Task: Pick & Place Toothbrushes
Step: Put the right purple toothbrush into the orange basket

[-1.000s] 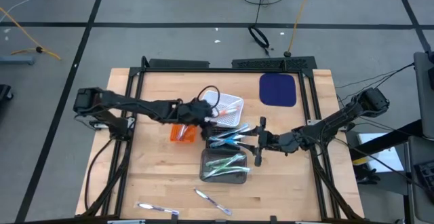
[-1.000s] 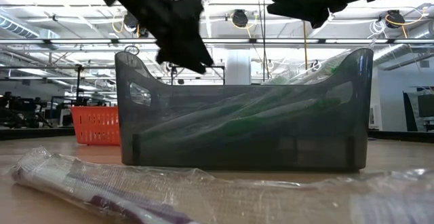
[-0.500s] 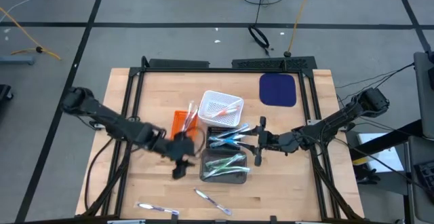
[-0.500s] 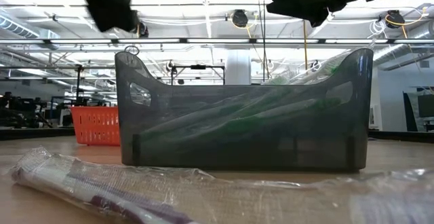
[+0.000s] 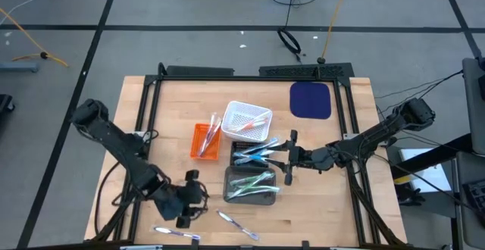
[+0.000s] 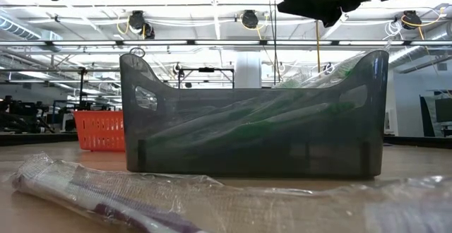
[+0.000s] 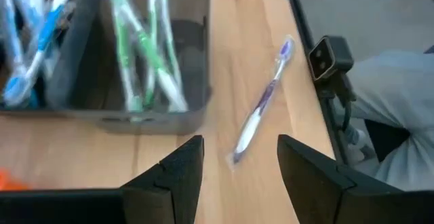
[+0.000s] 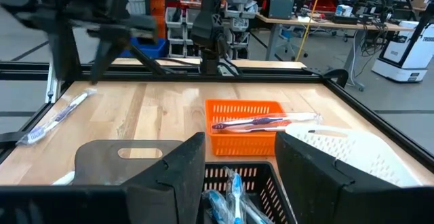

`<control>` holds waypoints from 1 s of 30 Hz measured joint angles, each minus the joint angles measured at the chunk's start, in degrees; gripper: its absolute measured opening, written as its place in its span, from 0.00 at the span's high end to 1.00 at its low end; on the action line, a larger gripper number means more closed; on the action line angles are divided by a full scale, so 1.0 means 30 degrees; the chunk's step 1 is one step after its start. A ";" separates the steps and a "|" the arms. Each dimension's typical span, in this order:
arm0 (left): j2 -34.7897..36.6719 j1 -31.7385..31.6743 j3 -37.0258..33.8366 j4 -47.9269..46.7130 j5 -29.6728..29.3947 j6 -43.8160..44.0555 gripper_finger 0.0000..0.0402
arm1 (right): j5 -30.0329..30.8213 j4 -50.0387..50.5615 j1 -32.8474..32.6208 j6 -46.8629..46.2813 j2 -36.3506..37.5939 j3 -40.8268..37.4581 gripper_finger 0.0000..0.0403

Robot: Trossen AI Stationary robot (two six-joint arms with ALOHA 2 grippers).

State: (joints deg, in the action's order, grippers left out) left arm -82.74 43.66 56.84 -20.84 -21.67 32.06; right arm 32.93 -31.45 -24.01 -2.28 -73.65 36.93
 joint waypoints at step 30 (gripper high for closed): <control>-0.8898 0.0090 0.0000 0.6111 0.0112 -0.1587 0.52 | -0.0044 0.0023 0.0007 -0.0519 0.0000 0.0000 0.58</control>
State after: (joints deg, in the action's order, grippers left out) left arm -109.43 43.93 56.84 -2.51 -21.34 27.29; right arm 32.80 -31.38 -23.99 -3.84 -73.65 36.93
